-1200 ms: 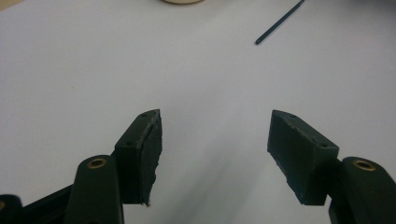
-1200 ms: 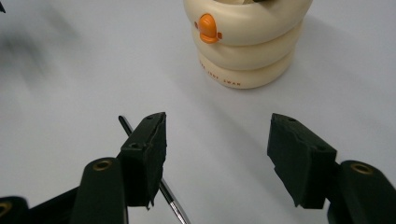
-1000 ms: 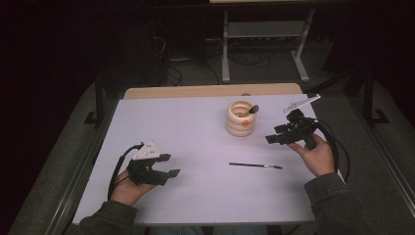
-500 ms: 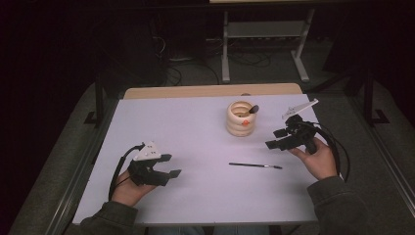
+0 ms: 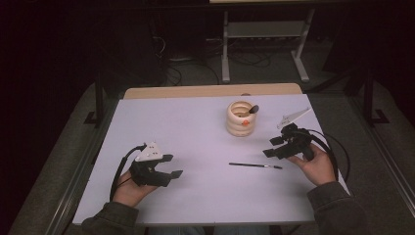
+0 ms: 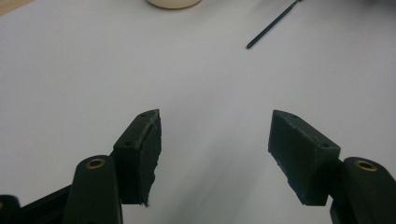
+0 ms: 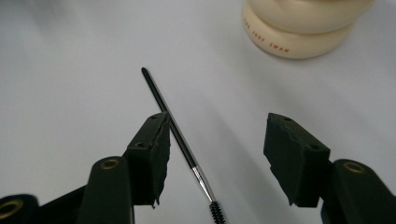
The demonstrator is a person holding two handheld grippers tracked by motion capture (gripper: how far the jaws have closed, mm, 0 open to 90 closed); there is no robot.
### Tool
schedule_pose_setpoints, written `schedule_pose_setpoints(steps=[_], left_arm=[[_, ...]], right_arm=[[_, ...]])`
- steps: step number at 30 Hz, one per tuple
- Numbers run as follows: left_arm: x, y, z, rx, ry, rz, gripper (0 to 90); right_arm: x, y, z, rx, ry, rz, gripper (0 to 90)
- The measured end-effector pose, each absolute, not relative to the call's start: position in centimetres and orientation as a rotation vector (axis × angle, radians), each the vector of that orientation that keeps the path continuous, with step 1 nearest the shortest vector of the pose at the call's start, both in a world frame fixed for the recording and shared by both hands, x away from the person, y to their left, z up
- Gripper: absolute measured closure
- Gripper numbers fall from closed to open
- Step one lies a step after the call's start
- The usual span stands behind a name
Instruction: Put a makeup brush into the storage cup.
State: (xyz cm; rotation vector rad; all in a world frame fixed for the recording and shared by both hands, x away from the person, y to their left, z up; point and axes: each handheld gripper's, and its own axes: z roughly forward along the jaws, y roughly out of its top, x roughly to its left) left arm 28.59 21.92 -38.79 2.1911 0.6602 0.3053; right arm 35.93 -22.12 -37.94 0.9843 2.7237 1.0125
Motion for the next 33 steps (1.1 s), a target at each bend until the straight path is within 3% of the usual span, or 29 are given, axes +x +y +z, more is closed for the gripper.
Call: schedule_pose_setpoints(steps=[33], left_arm=[[28.6,22.0,-38.8,2.192,0.666,0.304,33.9]], right_arm=[[36.6,-18.6,-42.4,0.719,2.943,0.778,70.2]])
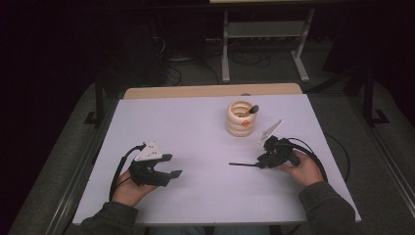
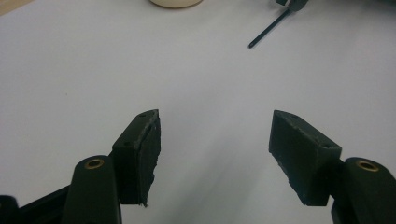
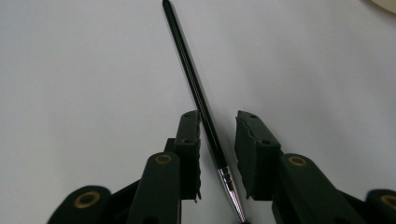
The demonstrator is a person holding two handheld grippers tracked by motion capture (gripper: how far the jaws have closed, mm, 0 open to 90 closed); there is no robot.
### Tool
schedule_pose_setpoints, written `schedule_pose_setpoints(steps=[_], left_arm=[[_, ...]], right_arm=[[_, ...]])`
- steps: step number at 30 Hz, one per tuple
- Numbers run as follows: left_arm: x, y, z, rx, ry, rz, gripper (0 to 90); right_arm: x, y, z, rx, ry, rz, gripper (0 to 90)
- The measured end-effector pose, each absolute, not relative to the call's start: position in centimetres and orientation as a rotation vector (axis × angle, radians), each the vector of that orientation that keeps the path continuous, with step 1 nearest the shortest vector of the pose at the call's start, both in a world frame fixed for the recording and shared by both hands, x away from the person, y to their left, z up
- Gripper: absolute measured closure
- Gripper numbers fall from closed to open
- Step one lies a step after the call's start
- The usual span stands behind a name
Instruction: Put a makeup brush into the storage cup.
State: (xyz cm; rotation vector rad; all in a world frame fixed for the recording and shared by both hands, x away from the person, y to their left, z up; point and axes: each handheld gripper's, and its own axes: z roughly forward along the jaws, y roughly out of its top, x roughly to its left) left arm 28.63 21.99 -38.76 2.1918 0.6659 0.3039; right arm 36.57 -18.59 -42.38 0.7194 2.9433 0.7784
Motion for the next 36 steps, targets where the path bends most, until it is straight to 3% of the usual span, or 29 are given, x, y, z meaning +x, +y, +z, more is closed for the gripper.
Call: schedule_pose_setpoints(steps=[24,36], left_arm=[[28.6,21.7,-39.0,2.205,0.664,0.292,33.9],[28.8,21.9,-39.0,2.203,0.668,0.29,33.9]], right_arm=[[36.7,-17.8,-42.9,0.488,2.987,0.711,84.3],[37.5,-17.4,-42.6,0.455,3.054,0.656,85.1]])
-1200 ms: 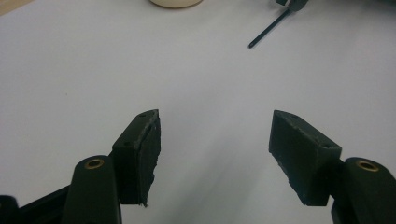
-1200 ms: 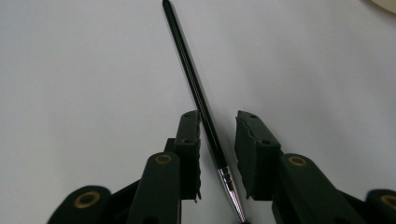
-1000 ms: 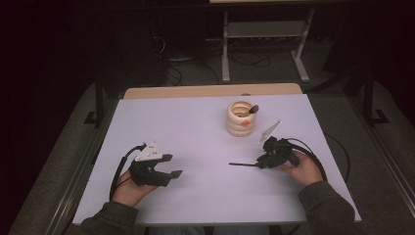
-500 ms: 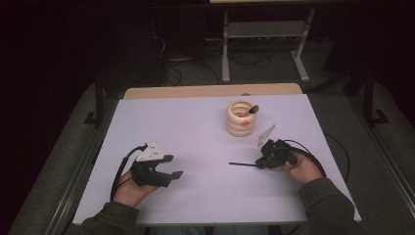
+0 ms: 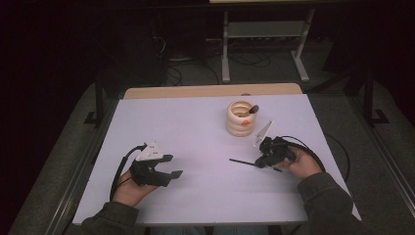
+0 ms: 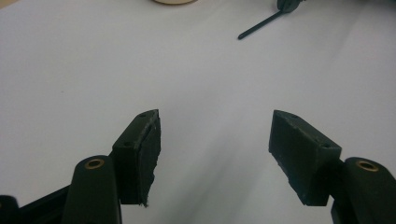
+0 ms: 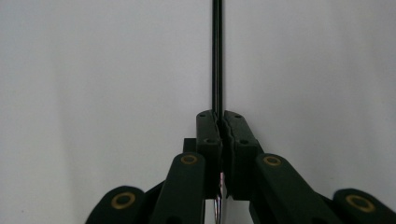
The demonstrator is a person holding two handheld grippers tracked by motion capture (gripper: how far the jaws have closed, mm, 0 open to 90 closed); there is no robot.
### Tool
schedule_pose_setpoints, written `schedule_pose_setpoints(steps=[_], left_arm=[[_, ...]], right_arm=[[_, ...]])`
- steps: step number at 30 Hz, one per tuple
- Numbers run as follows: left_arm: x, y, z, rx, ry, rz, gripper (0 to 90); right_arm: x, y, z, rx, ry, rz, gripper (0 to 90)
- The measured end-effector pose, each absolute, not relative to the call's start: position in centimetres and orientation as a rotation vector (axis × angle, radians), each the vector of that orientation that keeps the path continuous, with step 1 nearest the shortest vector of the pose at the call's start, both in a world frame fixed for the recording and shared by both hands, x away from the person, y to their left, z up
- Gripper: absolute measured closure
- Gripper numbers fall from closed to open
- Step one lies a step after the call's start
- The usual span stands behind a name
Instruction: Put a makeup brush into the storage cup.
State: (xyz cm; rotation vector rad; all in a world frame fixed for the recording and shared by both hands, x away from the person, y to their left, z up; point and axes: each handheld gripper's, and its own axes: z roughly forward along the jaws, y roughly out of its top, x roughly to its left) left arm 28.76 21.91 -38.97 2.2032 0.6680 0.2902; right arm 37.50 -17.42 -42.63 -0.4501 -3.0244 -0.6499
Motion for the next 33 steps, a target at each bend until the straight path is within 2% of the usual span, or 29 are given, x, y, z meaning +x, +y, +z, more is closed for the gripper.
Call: schedule_pose_setpoints(steps=[33], left_arm=[[28.6,21.6,-38.8,2.218,0.646,0.29,34.0]], right_arm=[[35.7,-16.2,-40.2,-0.321,-2.994,-0.771,85.0]])
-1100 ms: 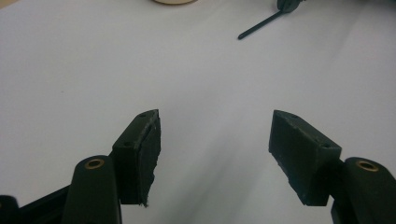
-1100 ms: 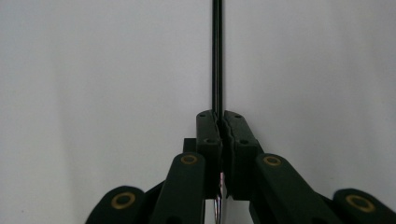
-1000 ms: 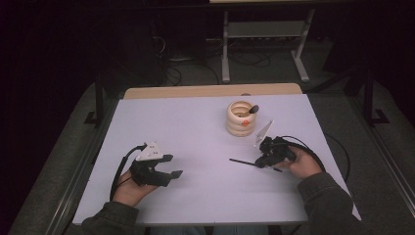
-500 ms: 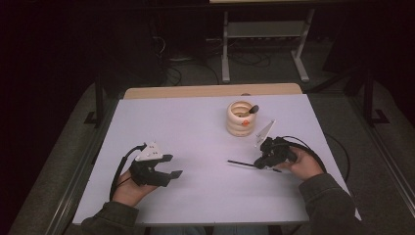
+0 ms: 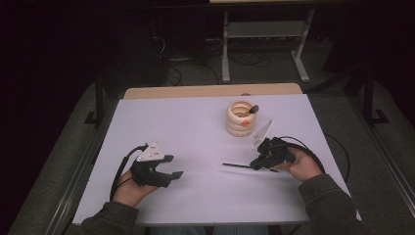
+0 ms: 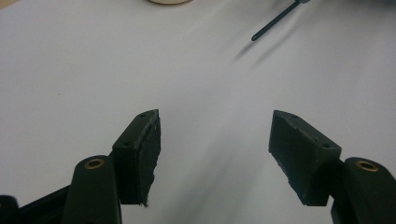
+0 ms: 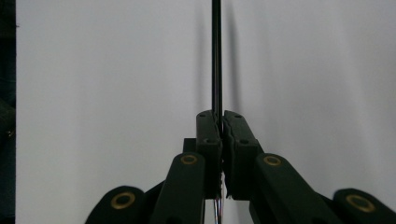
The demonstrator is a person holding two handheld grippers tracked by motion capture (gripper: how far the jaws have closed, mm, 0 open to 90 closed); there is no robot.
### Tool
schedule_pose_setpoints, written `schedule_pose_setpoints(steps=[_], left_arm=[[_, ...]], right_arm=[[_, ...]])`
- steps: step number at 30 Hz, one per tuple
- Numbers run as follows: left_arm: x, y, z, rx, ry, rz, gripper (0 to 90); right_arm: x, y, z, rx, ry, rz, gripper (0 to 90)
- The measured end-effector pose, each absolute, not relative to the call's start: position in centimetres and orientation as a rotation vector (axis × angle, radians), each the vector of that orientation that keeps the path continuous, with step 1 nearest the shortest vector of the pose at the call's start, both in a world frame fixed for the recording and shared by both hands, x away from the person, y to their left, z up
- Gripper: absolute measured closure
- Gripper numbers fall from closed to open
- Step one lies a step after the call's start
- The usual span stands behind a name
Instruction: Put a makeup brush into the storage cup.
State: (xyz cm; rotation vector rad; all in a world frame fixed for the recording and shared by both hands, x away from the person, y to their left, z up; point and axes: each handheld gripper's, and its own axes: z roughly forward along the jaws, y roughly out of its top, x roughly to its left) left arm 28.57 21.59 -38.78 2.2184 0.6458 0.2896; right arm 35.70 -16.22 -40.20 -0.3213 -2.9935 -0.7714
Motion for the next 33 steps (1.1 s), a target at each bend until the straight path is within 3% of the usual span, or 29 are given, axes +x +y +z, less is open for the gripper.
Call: schedule_pose_setpoints(steps=[22,33], left_arm=[[28.5,20.9,-38.8,2.221,0.614,0.27,34.0],[28.7,19.1,-37.7,2.261,0.535,0.228,34.7]], right_arm=[[35.3,-15.1,-40.2,-0.262,-3.01,-0.757,85.2],[34.4,-13.3,-37.7,-0.162,-3.02,-0.809,85.1]])
